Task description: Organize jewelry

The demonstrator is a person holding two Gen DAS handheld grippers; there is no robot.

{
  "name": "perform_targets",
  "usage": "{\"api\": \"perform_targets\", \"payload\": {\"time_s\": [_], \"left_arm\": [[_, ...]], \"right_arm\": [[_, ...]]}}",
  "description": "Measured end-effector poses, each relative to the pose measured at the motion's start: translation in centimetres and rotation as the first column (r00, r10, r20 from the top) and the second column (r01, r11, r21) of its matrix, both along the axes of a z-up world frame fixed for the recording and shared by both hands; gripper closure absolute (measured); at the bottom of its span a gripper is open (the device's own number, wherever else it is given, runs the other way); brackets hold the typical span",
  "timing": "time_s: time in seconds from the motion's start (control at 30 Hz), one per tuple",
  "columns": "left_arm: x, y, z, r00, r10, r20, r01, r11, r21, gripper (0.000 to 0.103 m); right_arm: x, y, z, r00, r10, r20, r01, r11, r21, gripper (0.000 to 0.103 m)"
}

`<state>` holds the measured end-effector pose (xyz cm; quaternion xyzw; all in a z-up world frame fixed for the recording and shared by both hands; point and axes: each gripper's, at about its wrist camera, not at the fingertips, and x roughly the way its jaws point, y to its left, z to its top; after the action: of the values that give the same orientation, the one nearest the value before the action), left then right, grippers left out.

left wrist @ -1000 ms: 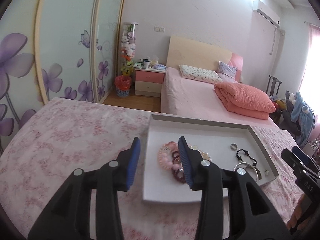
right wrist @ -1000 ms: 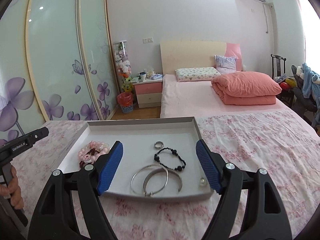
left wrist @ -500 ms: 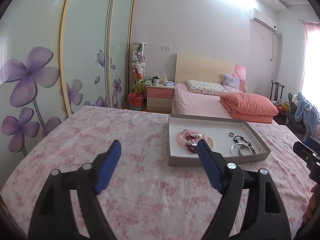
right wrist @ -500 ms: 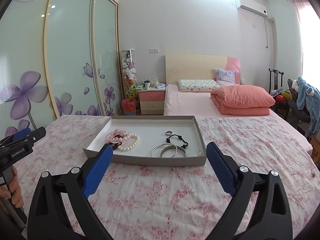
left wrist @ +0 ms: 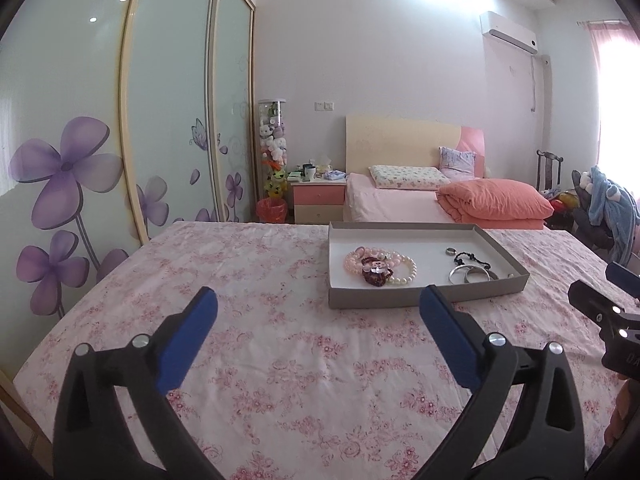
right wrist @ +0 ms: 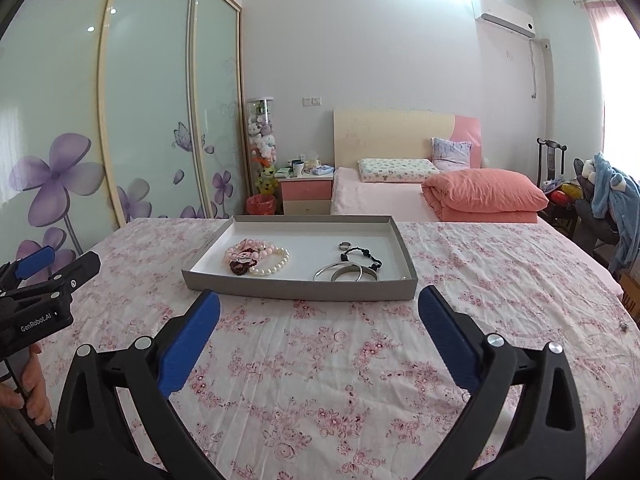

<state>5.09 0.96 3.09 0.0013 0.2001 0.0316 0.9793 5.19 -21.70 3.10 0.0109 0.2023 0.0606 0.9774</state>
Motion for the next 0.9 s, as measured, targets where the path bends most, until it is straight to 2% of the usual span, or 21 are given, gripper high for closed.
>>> {"api": "perform_targets", "payload": {"time_s": [0.27,0.9], "left_arm": [[0.0,-0.7,-1.0,0.999,-0.028,-0.02,0.028,1.0,0.008,0.004],[0.1,-1.2,-0.8,0.999,-0.037,-0.022,0.037,0.999,0.009,0.004]], "right_arm": [[-0.6,0.0,-0.4,1.0,0.004,0.016,-0.004,1.0,-0.006,0.002],[-0.2,-0.7,-0.4,1.0,-0.009,0.001,0.009,1.0,0.028,0.002]]}}
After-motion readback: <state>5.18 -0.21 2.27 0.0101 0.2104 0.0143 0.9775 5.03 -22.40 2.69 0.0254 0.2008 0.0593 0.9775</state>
